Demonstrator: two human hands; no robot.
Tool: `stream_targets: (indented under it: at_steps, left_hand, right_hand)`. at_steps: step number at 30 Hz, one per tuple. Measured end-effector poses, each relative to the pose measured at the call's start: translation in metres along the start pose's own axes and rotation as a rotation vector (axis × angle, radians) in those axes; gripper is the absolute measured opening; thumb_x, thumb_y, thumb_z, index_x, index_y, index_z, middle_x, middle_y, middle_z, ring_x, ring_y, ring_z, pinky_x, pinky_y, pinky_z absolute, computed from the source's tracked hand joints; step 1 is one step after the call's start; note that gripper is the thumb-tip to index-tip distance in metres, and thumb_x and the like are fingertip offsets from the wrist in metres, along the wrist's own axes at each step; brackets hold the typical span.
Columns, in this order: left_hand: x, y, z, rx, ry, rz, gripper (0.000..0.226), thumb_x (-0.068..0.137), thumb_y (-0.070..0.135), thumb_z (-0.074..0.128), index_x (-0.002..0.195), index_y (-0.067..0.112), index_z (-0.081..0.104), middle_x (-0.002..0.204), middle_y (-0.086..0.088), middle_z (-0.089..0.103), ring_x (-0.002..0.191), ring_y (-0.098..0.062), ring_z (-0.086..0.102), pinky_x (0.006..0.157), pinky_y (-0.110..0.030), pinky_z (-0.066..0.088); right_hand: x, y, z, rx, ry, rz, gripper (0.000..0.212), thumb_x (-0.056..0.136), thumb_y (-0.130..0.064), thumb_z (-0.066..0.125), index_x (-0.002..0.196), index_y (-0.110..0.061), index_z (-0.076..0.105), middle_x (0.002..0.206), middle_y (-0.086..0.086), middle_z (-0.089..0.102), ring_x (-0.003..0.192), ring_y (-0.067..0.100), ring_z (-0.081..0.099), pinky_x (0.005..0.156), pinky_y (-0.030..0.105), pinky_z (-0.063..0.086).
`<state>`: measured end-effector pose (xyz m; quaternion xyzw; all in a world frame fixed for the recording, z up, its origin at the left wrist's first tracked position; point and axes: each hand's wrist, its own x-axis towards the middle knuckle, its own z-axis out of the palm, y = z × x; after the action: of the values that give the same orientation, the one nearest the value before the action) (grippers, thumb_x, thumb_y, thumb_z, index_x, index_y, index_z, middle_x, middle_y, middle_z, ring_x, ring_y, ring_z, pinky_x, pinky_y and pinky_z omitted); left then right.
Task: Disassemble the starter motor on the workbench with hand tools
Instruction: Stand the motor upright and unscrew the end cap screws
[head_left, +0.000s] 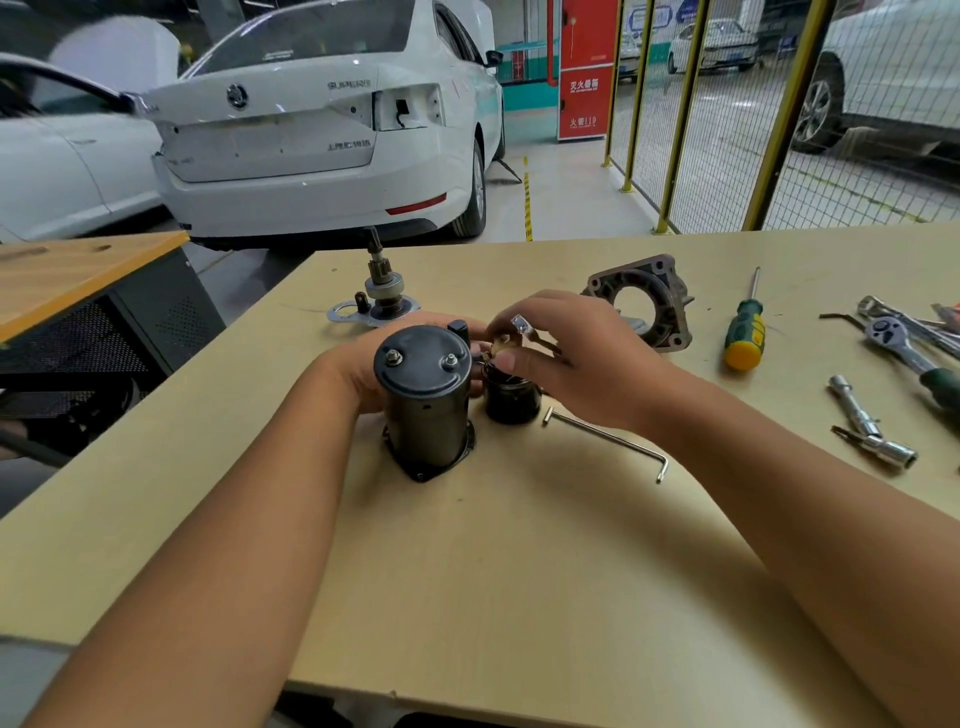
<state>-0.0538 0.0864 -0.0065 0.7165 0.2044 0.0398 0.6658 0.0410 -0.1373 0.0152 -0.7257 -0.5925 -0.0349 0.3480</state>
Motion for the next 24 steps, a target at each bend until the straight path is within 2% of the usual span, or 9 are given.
stream_targets:
  at_steps: [1, 3, 5, 7, 11, 15, 18, 21, 24]
  left_hand:
    - [-0.006, 0.002, -0.004, -0.035, -0.02, 0.028, 0.034, 0.106, 0.011, 0.051, 0.135, 0.001, 0.064, 0.127, -0.02, 0.07, 0.116, -0.035, 0.069, 0.099, -0.048, 0.057]
    - [-0.027, 0.01, -0.01, -0.042, -0.053, 0.107, 0.042, 0.105, 0.034, 0.055, 0.124, 0.0, 0.07, 0.123, -0.024, 0.072, 0.113, -0.037, 0.071, 0.089, -0.04, 0.061]
    - [-0.05, 0.018, -0.018, -0.033, -0.087, 0.193, 0.075, 0.084, 0.07, 0.065, 0.122, 0.005, 0.071, 0.125, -0.023, 0.071, 0.115, -0.036, 0.07, 0.089, -0.04, 0.061]
    - [-0.06, 0.022, -0.023, -0.006, -0.156, 0.253, 0.094, 0.063, 0.083, 0.074, 0.123, 0.01, 0.071, 0.126, -0.02, 0.07, 0.117, -0.034, 0.069, 0.094, -0.043, 0.06]
    - [-0.061, 0.031, -0.022, 0.148, -0.315, 0.317, 0.076, 0.067, 0.034, 0.094, 0.131, 0.008, 0.063, 0.129, -0.025, 0.066, 0.121, -0.043, 0.064, 0.105, -0.052, 0.053]
    - [-0.067, 0.036, -0.019, 0.212, -0.495, 0.299, 0.104, 0.053, 0.044, 0.102, 0.139, 0.006, 0.058, 0.134, -0.03, 0.061, 0.126, -0.052, 0.058, 0.114, -0.063, 0.04]
    - [-0.071, 0.036, -0.022, 0.237, -0.521, 0.231, 0.116, 0.051, 0.035, 0.104, 0.145, -0.002, 0.048, 0.136, -0.03, 0.059, 0.13, -0.052, 0.055, 0.116, -0.061, 0.037]
    - [-0.071, 0.035, -0.022, 0.42, -0.472, 0.208, 0.1, 0.05, 0.017, 0.099, 0.138, -0.003, 0.054, 0.133, -0.027, 0.064, 0.13, -0.047, 0.058, 0.114, -0.062, 0.042]
    - [-0.069, 0.035, -0.019, 0.515, -0.389, 0.222, 0.083, 0.052, 0.014, 0.091, 0.129, -0.001, 0.062, 0.127, -0.023, 0.069, 0.124, -0.041, 0.064, 0.108, -0.064, 0.047]
  right_hand:
    - [0.0, 0.001, 0.001, -0.01, 0.001, 0.0, 0.026, 0.094, -0.032, 0.069, 0.117, -0.02, 0.069, 0.107, 0.0, 0.066, 0.098, 0.019, 0.061, 0.086, 0.041, 0.051]
    - [-0.001, 0.002, 0.002, -0.013, -0.004, 0.015, 0.03, 0.091, -0.035, 0.072, 0.118, -0.023, 0.068, 0.107, 0.0, 0.067, 0.099, 0.02, 0.061, 0.087, 0.04, 0.051]
    - [-0.003, 0.002, 0.003, -0.001, -0.021, 0.048, 0.041, 0.085, -0.04, 0.076, 0.122, -0.026, 0.065, 0.111, -0.004, 0.068, 0.105, 0.016, 0.06, 0.089, 0.035, 0.049]
    - [-0.004, 0.001, 0.005, -0.001, -0.032, 0.076, 0.051, 0.079, -0.041, 0.081, 0.125, -0.026, 0.064, 0.116, -0.006, 0.068, 0.108, 0.014, 0.061, 0.092, 0.033, 0.048]
    - [-0.004, 0.0, 0.007, -0.009, -0.004, 0.134, 0.053, 0.076, -0.047, 0.081, 0.122, -0.025, 0.066, 0.113, -0.006, 0.07, 0.105, 0.015, 0.063, 0.089, 0.036, 0.052]
    - [-0.002, -0.002, 0.01, -0.132, 0.018, 0.161, 0.042, 0.078, -0.055, 0.075, 0.108, -0.027, 0.063, 0.094, -0.007, 0.064, 0.087, 0.017, 0.058, 0.07, 0.037, 0.051]
    - [0.003, -0.004, 0.012, -0.225, 0.067, 0.221, 0.032, 0.082, -0.053, 0.072, 0.091, -0.025, 0.058, 0.081, -0.006, 0.058, 0.075, 0.017, 0.053, 0.055, 0.031, 0.036]
    - [0.01, -0.005, 0.013, -0.241, 0.13, 0.283, 0.022, 0.088, -0.036, 0.068, 0.08, -0.021, 0.054, 0.074, -0.002, 0.056, 0.07, 0.023, 0.053, 0.05, 0.03, 0.028]
    - [0.014, -0.008, 0.015, -0.306, 0.156, 0.323, 0.017, 0.09, -0.032, 0.063, 0.081, -0.021, 0.053, 0.077, 0.0, 0.055, 0.07, 0.026, 0.053, 0.051, 0.029, 0.031]
